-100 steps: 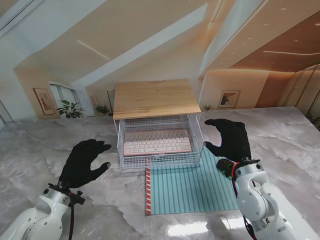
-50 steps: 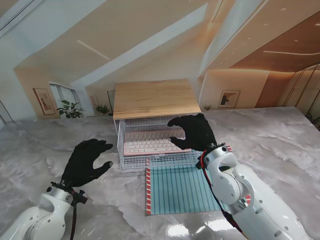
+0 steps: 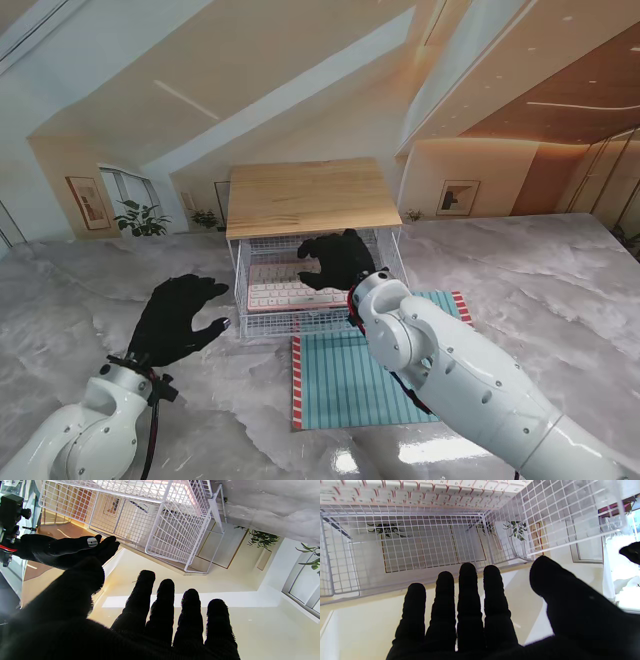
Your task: Unroll the mouse pad and set up the keyboard and mouse from the tabletop organizer
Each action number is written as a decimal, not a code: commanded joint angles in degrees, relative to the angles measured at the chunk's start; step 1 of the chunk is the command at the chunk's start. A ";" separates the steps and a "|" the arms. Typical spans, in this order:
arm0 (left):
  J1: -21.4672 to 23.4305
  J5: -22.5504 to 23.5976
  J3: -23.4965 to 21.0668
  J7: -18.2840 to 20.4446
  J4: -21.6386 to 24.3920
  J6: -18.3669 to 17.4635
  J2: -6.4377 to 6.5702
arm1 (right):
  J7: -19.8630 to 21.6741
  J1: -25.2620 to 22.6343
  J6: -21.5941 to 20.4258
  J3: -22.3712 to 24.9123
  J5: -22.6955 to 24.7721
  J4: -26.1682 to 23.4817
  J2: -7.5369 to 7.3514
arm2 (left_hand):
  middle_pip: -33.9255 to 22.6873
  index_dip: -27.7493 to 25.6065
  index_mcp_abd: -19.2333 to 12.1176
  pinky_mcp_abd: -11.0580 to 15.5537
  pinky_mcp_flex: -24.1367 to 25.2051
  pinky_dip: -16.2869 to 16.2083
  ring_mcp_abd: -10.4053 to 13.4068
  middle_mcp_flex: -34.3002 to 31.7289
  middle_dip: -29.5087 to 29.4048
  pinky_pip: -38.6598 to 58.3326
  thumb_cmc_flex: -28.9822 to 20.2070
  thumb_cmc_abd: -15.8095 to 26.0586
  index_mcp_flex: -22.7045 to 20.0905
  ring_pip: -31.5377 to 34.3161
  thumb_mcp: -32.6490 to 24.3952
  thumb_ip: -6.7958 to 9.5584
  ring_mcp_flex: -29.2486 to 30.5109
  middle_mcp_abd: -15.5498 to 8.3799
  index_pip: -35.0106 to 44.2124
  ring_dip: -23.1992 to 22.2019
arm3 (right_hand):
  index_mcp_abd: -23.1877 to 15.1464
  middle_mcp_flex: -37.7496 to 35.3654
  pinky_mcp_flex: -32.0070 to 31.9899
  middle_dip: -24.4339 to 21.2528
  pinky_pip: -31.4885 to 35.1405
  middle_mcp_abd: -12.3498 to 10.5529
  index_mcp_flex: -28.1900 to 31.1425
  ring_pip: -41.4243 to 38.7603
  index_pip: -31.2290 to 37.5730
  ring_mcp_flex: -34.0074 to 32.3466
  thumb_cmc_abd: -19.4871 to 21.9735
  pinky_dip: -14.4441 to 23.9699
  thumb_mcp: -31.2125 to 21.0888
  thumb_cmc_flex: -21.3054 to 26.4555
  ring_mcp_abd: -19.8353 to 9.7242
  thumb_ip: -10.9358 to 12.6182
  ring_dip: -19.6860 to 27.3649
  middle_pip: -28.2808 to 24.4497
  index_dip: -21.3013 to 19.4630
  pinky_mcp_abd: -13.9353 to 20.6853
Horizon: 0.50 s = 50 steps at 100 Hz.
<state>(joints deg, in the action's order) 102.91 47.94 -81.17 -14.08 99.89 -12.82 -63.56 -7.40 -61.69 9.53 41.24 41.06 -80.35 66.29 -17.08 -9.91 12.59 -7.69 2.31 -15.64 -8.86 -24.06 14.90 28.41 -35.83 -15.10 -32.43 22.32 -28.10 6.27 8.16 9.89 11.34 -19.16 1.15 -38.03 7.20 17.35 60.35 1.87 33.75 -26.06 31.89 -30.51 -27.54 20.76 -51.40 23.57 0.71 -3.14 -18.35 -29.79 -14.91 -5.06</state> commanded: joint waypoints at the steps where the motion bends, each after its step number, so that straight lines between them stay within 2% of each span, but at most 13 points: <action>1: -0.51 0.39 0.18 1.38 0.71 0.82 0.04 | 0.81 1.29 0.52 -1.12 -0.61 1.57 1.40 | 0.11 0.80 1.19 0.52 0.12 -0.69 -1.31 0.37 -0.17 0.79 1.59 -0.20 -0.48 0.13 1.15 1.58 -2.07 1.10 -0.91 0.22 | 0.60 0.93 -0.60 -0.47 -0.42 0.02 1.78 0.82 -1.03 0.21 1.53 -1.44 0.50 0.16 0.57 0.95 0.69 0.41 0.34 1.52; 11: -1.25 1.13 0.49 2.03 1.10 2.92 0.15 | 0.30 3.52 1.51 -3.48 -2.08 4.59 2.40 | -0.06 1.05 2.40 -0.17 0.49 -1.62 -3.21 0.02 -0.08 3.49 2.75 -0.61 -0.92 1.14 1.94 2.29 -2.12 2.38 -1.31 -0.19 | 0.39 1.40 -0.70 -0.31 -0.29 -0.16 1.42 0.63 -0.87 0.53 1.42 -1.50 0.40 -0.05 0.43 1.03 0.58 0.15 0.33 1.47; 22: -2.16 1.84 1.16 3.76 2.08 6.37 0.33 | -0.55 5.29 1.61 -5.41 -2.79 7.45 3.25 | -0.33 1.40 4.78 -1.28 0.72 -3.25 -7.11 -0.49 0.06 7.60 3.75 -0.57 -1.56 2.86 4.23 2.20 -1.69 4.98 -1.88 -0.96 | 0.27 1.51 -0.65 -0.11 -0.03 -0.17 1.21 0.28 -0.46 0.56 1.35 -1.48 0.34 -0.27 0.45 1.11 0.40 -0.25 0.24 1.41; 42: -4.74 2.63 3.36 8.20 3.43 12.54 0.75 | -1.46 7.92 2.26 -8.18 -4.52 11.80 4.79 | -1.03 1.44 7.58 -5.15 2.02 -8.88 -12.43 -3.61 0.46 20.35 4.67 0.18 -4.36 6.90 8.72 2.26 1.73 8.72 -1.76 -2.54 | 0.23 2.18 -0.55 0.04 0.39 -0.22 0.55 0.05 0.08 0.90 1.53 -1.46 0.16 -0.36 0.50 1.22 0.27 -0.56 0.20 1.39; 50: -5.97 2.68 4.30 9.95 3.48 14.55 0.90 | -1.88 8.81 2.46 -9.16 -5.37 13.54 5.50 | -1.07 1.36 8.31 -6.67 2.63 -10.98 -14.14 -5.18 0.50 25.08 4.98 1.45 -5.64 8.29 11.43 2.29 3.50 10.02 -1.57 -2.97 | 0.52 5.02 -1.34 0.16 0.23 -0.07 -1.72 0.34 -0.15 2.78 1.60 -1.58 0.02 -0.58 0.52 1.31 0.32 -0.56 0.43 1.70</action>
<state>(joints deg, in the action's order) 98.16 50.58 -77.40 -5.73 102.61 1.41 -62.50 -9.72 -53.37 11.64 32.65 36.08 -67.93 70.90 -18.13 -9.22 19.13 -13.69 3.57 -24.53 -19.44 -27.80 14.91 49.92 -33.18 -15.14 -36.55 29.45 -19.11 7.06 9.95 18.03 10.34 -21.41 1.15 -35.66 7.08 17.31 60.35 1.87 33.71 -26.06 31.84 -30.21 -27.54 20.72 -51.40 23.57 0.71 -3.04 -18.35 -30.44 -14.91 -5.05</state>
